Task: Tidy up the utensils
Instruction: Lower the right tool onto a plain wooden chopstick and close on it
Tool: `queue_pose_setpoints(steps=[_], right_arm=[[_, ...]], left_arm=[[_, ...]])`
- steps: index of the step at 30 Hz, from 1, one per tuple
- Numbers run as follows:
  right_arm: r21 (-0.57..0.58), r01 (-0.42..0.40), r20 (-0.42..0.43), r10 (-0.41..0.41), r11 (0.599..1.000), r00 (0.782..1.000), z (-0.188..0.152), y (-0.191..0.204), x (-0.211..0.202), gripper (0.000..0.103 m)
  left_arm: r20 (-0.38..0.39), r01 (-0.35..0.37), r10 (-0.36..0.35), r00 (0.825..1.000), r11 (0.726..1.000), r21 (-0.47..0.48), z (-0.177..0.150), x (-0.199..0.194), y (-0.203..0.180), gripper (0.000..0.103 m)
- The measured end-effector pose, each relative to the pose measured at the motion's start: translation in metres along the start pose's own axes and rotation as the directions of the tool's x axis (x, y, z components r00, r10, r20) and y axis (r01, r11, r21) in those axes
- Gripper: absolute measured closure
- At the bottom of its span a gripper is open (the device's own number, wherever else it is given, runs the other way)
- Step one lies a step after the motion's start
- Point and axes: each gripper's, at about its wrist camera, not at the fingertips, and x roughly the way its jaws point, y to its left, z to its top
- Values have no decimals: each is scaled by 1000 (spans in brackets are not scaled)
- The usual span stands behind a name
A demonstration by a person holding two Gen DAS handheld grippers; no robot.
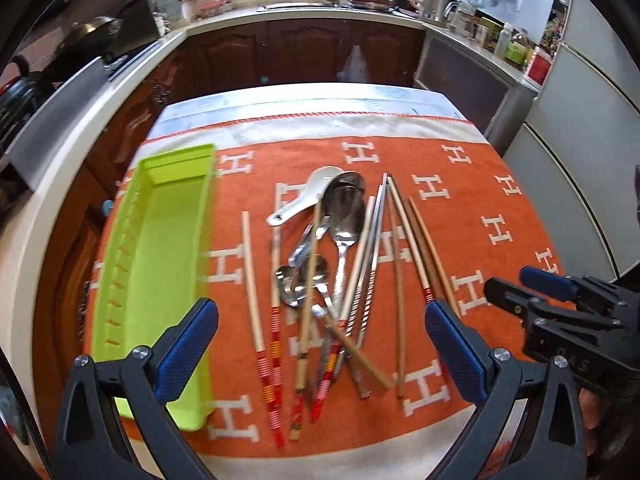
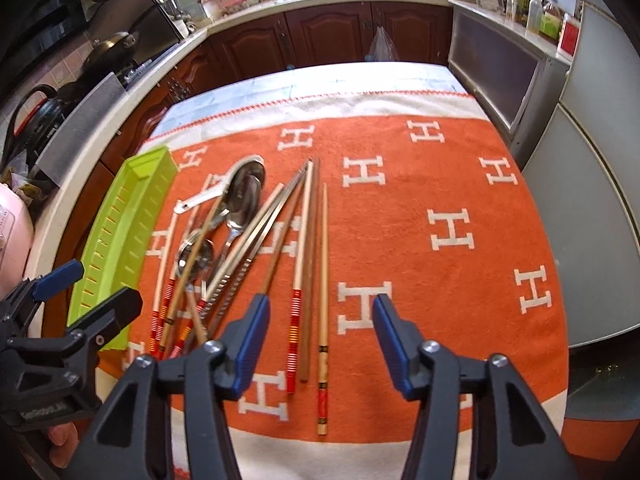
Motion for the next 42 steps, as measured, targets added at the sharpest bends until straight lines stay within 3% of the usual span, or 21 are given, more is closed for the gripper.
queue_pose_setpoints(steps=[6,10,15,33,39,40,42], right_arm=[[-5,-2,-66,2,1000,998,-6,-11,26,60],[-23,-4,-121,2,1000,993,-15,-12,48,71],[-34,-28,-159,22,999,987,-20,-11,64,73],[-145,38,-138,-58,989,989,-3,8,77,74],[-218,89,-89,-111,972,990,-6,21,79,74],[-204,80,-87,-100,976,991,-6,18,79,75],[-191,86,-75,-102,978,992,-8,14,77,89]], left_arm=[[-87,41,-40,995,999,17,-8,32,-15,6],[-126,67,-65,990,998,14,-18,45,-19,8],[-152,68,-69,986,998,-12,-22,55,-15,8],[-155,83,-97,983,992,-97,-10,55,1,8],[-161,79,-96,982,991,-105,-5,57,3,8],[-163,78,-94,982,992,-102,-5,58,2,8],[-170,83,-99,980,992,-96,-4,60,-1,8]])
